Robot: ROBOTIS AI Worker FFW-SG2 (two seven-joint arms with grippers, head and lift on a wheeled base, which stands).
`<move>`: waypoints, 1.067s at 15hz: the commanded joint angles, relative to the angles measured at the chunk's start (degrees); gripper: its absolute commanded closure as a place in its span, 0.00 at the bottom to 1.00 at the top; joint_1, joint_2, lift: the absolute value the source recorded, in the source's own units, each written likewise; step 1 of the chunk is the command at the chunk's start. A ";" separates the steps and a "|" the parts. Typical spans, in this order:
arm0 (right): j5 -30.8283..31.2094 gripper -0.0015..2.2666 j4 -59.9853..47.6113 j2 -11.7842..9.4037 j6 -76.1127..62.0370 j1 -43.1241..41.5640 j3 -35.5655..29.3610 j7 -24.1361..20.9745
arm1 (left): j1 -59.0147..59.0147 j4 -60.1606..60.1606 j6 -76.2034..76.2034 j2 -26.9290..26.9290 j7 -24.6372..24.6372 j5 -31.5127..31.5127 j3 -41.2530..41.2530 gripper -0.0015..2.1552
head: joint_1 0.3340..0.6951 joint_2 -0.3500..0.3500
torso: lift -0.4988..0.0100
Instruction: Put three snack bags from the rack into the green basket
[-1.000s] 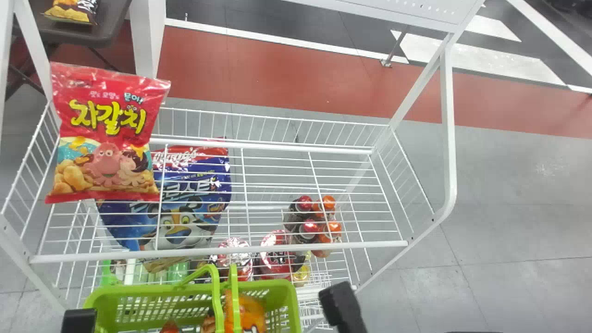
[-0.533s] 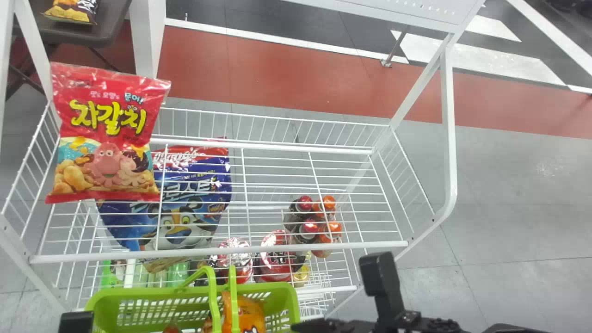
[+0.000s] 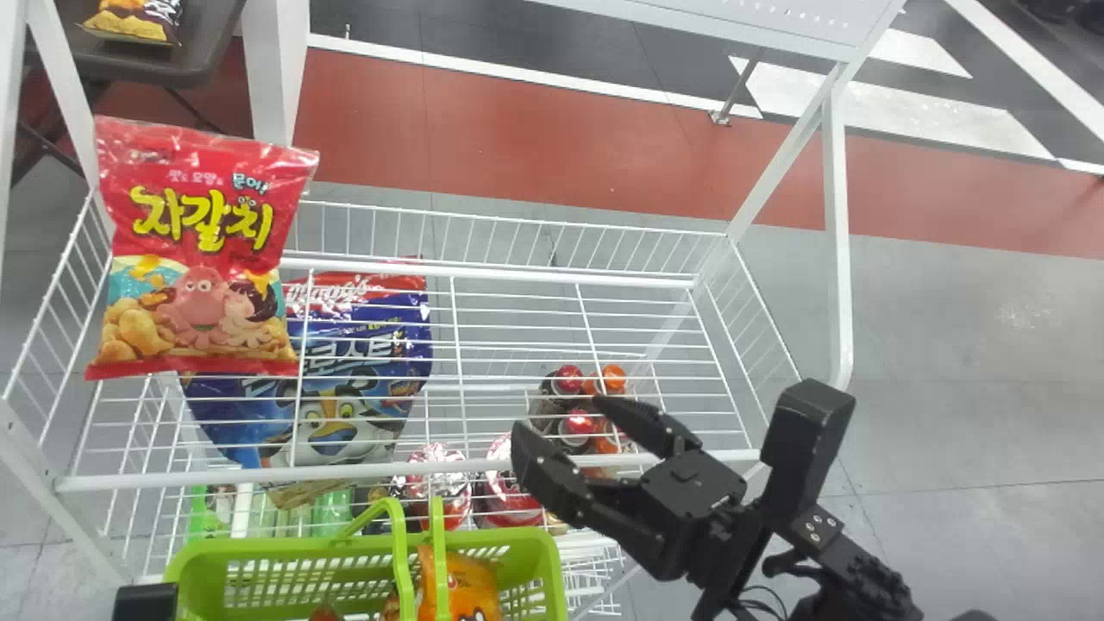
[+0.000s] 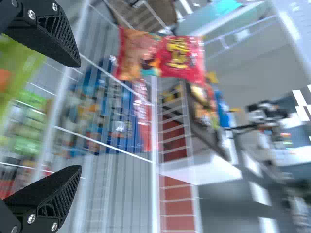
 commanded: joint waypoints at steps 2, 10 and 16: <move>3.26 0.03 6.83 1.12 -23.69 4.91 2.19 -1.59 | 0.09 0.28 0.02 0.09 -0.09 0.00 -0.02 0.96 | 1.00 0.00 | 0.98; 7.84 0.03 6.74 1.20 -35.82 13.70 4.03 -5.63 | -0.09 0.63 0.02 0.09 -0.17 0.09 0.07 0.96 | 1.00 0.00 | 0.98; 12.67 0.03 6.83 -0.03 -37.57 13.17 5.00 -7.30 | 0.00 0.72 0.02 0.17 -0.17 0.18 0.42 0.96 | 1.00 0.00 | 0.98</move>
